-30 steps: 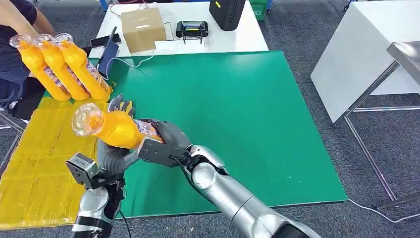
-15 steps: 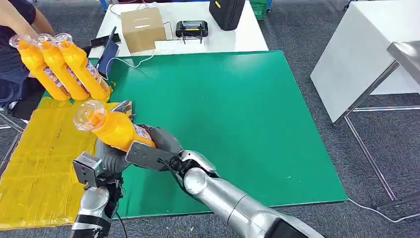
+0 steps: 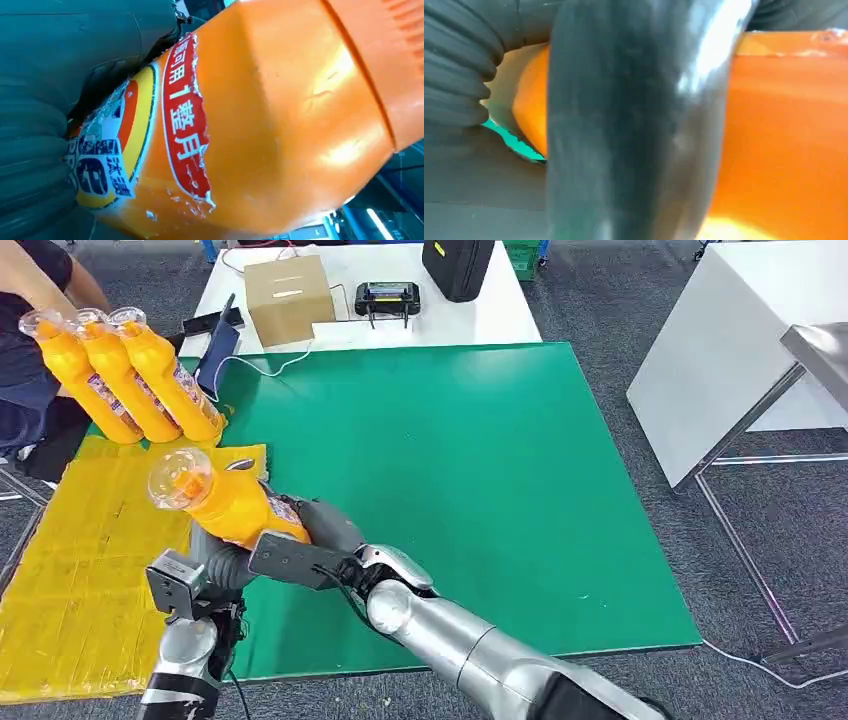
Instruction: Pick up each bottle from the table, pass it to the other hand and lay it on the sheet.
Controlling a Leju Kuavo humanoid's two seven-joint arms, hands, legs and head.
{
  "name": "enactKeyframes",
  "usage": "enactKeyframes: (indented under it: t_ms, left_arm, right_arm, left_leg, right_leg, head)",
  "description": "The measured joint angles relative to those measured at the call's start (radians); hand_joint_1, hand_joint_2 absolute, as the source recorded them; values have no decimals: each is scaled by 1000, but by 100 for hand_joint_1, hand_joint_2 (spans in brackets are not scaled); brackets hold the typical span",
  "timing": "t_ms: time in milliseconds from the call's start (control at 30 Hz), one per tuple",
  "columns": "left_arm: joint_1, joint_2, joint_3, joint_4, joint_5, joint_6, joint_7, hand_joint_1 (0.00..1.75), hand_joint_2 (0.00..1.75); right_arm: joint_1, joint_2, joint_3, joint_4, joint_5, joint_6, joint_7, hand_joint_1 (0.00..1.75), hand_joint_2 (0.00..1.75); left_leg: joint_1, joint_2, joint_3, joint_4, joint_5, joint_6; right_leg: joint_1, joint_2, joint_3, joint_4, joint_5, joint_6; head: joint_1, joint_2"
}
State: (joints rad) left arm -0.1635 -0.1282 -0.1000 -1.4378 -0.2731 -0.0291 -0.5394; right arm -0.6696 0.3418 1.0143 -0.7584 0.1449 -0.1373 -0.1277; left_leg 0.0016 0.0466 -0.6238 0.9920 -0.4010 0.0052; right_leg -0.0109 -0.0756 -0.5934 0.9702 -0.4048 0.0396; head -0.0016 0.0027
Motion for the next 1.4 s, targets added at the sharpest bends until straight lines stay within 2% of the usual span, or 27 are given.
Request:
enactKeyframes:
  t_ms: [133, 167, 200, 300, 433, 600, 667, 733, 833, 967, 1033, 1133, 1267, 1400]
  left_arm:
    - [-5, 3, 3, 6, -11, 7, -2, 175, 175]
    - [-5, 3, 3, 6, -11, 7, -2, 175, 175]
    - [-5, 4, 3, 7, -12, 7, -2, 175, 175]
    - [-9, 5, 5, 8, -77, 79, -7, 175, 175]
    - [-26, 16, 14, 14, -382, 381, 11, 175, 175]
    - [-41, 54, 99, 59, -831, 693, 86, 175, 175]
    - [-27, 55, 170, 49, -1082, 719, 118, 175, 175]
    - [-11, 63, 219, 49, -1219, 723, 188, 175, 175]
    - [9, 128, 218, 59, -1282, 723, 375, 175, 175]
    - [22, 185, 215, 73, -1296, 724, 421, 175, 175]
    - [20, 216, 193, 91, -1297, 724, 515, 175, 175]
    - [-15, 312, 58, 198, -1297, 715, 738, 175, 175]
    - [-75, 384, -59, 387, -1298, 638, 707, 175, 175]
    - [-152, 396, -98, 552, -1297, 606, 621, 175, 175]
  right_arm:
    - [-7, 1, -1, 15, 13, -3, -9, 175, 175]
    - [-8, 1, -1, 18, 14, -3, -10, 159, 175]
    - [-9, 2, -1, 20, 14, -3, -11, 0, 175]
    - [-12, 4, -2, 27, 34, -8, -11, 0, 175]
    - [-12, -3, -41, 31, 127, -13, -29, 0, 175]
    - [-1, -75, -143, -47, 190, 43, -36, 0, 175]
    - [-9, -108, -183, -86, 198, 64, -36, 0, 175]
    - [-14, -145, -221, -115, 199, 80, -36, 0, 175]
    - [-14, -194, -265, -160, 202, 93, -36, 0, 175]
    - [-14, -232, -298, -197, 205, 96, -36, 0, 175]
    - [-13, -244, -304, -212, 204, 97, -36, 0, 175]
    - [-11, -272, -322, -248, 194, 109, -36, 0, 175]
    - [-10, -304, -352, -302, 187, 140, -33, 0, 175]
    - [-11, -304, -357, -328, 200, 159, -16, 0, 175]
  left_leg:
    - [0, 0, 0, 0, 0, 0]
    - [0, 0, 0, 0, 0, 0]
    - [0, 0, 0, 0, 0, 0]
    - [0, 0, 0, 0, 0, 0]
    - [0, 0, 0, 0, 0, 0]
    - [0, -1, 0, 0, 1, 0]
    - [0, 0, 0, 0, 1, 0]
    - [0, 0, 0, 0, 1, 0]
    - [0, 0, 0, 0, 0, 0]
    - [0, 0, 0, 0, 0, 0]
    - [0, 0, 0, 0, 1, 0]
    - [0, 1, 0, 0, 1, 0]
    - [0, 1, 0, 0, 1, 1]
    - [0, 0, 0, 0, 1, 1]
  right_leg:
    - [0, 0, 0, 0, 0, 0]
    - [0, 0, 0, 0, 0, 0]
    - [0, 0, 0, 0, 0, 0]
    - [0, 0, 0, 0, 0, 0]
    - [0, 0, 0, 0, 0, 0]
    - [0, 0, 1, 0, 0, 0]
    - [0, 0, 1, 0, 0, 0]
    - [0, 0, 1, 0, 0, 0]
    - [0, 0, 0, 0, 0, 0]
    - [0, 0, 0, 0, 0, 0]
    - [0, 0, -1, 0, 0, 0]
    - [0, 1, -1, 0, 0, 0]
    - [0, 2, 0, 0, 1, 0]
    - [0, 1, 1, 0, 1, 0]
  head:
    - [0, 0]
    - [0, 0]
    - [0, 0]
    - [0, 0]
    - [0, 0]
    - [0, 0]
    - [0, 0]
    - [1, 0]
    - [1, 0]
    - [0, 0]
    - [1, 0]
    - [0, 0]
    - [0, 0]
    - [0, 0]
